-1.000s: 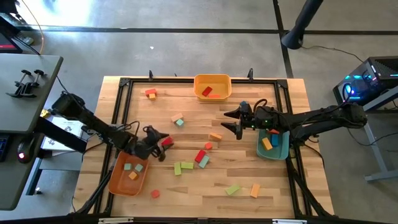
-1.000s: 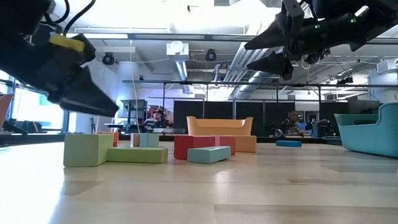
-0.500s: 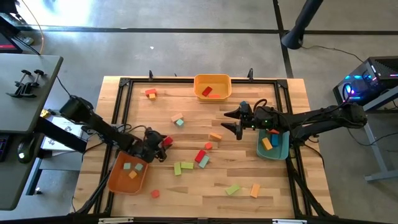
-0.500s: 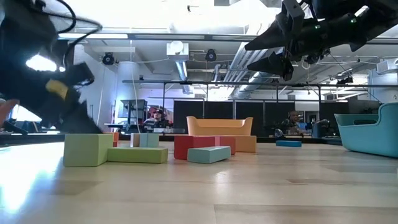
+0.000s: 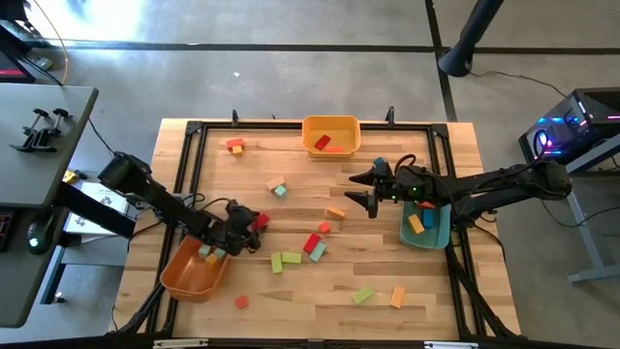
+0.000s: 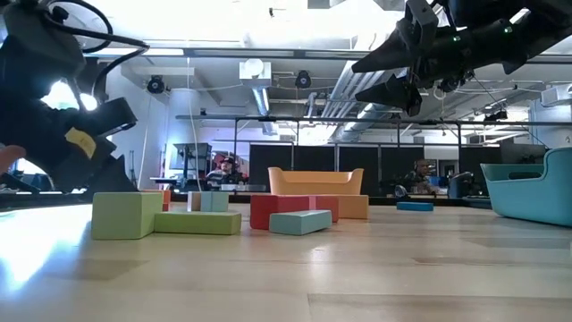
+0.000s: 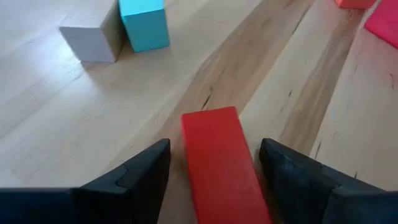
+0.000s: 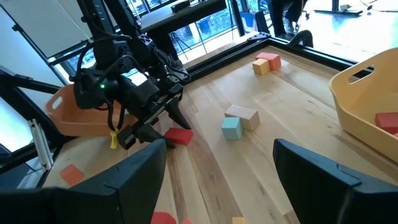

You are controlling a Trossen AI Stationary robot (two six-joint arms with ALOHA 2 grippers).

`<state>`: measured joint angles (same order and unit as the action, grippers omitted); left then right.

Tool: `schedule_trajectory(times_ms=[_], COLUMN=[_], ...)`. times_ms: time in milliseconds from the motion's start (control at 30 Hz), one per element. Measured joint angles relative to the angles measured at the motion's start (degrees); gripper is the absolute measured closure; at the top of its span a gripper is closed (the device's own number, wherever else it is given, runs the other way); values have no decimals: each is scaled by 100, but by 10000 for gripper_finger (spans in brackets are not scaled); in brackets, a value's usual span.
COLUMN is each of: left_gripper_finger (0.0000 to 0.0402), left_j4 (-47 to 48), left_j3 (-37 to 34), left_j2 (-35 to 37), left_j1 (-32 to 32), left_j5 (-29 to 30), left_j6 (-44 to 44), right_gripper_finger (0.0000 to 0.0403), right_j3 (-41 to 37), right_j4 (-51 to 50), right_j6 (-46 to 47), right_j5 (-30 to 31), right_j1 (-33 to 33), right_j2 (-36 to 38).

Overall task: Sort blocks by size
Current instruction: Put the red thin rectangular block into the yellow bin

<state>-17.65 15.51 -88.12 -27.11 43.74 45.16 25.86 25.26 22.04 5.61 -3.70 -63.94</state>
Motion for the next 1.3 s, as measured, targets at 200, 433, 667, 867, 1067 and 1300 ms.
schedule_trajectory(times_ms=[200,433,667,867,1067,1300], left_gripper_finger=[163,163,163,163,163,163], left_j4=[-16,-59,-192,-199,-265,-812], left_j3=[111,113,120,120,120,123], left_j2=[-2,0,0,0,2,7], left_j1=[-4,-4,28,90,96,96], left_j5=[-117,-105,-23,-15,7,-130], left_j6=[-223,-174,-225,-227,-233,-702], right_gripper_finger=[112,112,112,112,112,112], right_j3=[-2,-2,-2,-2,-2,-2], right_j4=[-2,0,2,4,11,24], right_j6=[44,44,4,4,4,4], right_j5=[-5,10,39,48,56,56], right_j1=[0,120,195,195,195,195], right_j2=[0,0,0,0,-1,0])
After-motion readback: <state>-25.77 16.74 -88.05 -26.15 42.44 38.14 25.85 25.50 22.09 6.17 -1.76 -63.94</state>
